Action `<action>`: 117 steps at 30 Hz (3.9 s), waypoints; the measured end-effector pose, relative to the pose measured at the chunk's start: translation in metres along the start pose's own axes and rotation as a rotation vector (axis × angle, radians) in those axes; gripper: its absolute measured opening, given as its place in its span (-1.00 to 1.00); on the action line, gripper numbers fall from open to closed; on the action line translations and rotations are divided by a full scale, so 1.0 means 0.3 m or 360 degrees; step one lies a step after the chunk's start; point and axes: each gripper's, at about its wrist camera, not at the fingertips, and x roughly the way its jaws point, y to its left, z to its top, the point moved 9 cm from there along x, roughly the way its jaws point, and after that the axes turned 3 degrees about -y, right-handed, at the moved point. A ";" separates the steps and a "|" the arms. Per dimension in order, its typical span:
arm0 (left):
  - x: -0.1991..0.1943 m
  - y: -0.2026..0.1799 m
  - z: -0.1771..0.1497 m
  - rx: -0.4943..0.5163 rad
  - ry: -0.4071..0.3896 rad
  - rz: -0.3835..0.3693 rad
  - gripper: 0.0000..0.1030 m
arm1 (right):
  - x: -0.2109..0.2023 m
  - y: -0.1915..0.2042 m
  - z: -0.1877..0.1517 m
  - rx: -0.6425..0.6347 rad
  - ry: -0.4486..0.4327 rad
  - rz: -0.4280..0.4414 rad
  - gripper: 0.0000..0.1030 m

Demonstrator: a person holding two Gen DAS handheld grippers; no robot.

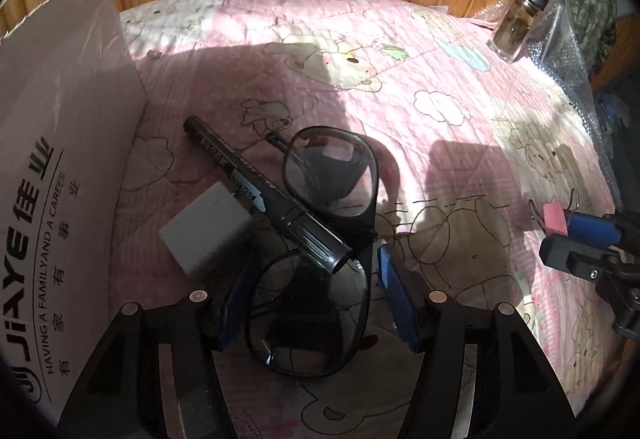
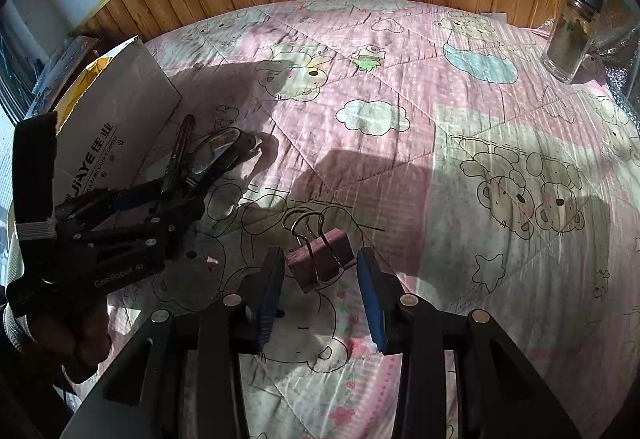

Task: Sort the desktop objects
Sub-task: 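Grasp the black-framed glasses with the left tool while the right tool grasps the pink binder clip, then carry the glasses and binder clip over the cardboard box with both tools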

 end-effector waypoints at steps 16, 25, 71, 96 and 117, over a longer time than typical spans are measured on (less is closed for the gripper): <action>-0.271 -0.089 -0.218 -0.0028 -0.0002 -0.0241 0.00 | -0.004 0.034 -0.054 0.0094 0.0033 0.0119 -0.25; -0.423 -0.018 -0.375 -0.0074 0.0022 -0.0240 0.00 | -0.046 0.169 -0.151 0.0031 0.0005 0.0135 -0.25; -1.020 0.306 -0.264 -0.0122 -0.0478 -0.0205 0.00 | -0.391 0.788 -0.155 -0.0275 -0.0198 0.0280 -0.25; -0.833 0.527 -0.146 -0.0363 -0.0302 -0.0052 0.00 | -0.353 0.977 0.073 -0.0495 -0.0222 0.0293 -0.25; -0.645 0.646 -0.132 -0.0556 -0.0102 0.0043 0.00 | -0.184 1.054 0.252 -0.0604 -0.0154 0.0253 -0.25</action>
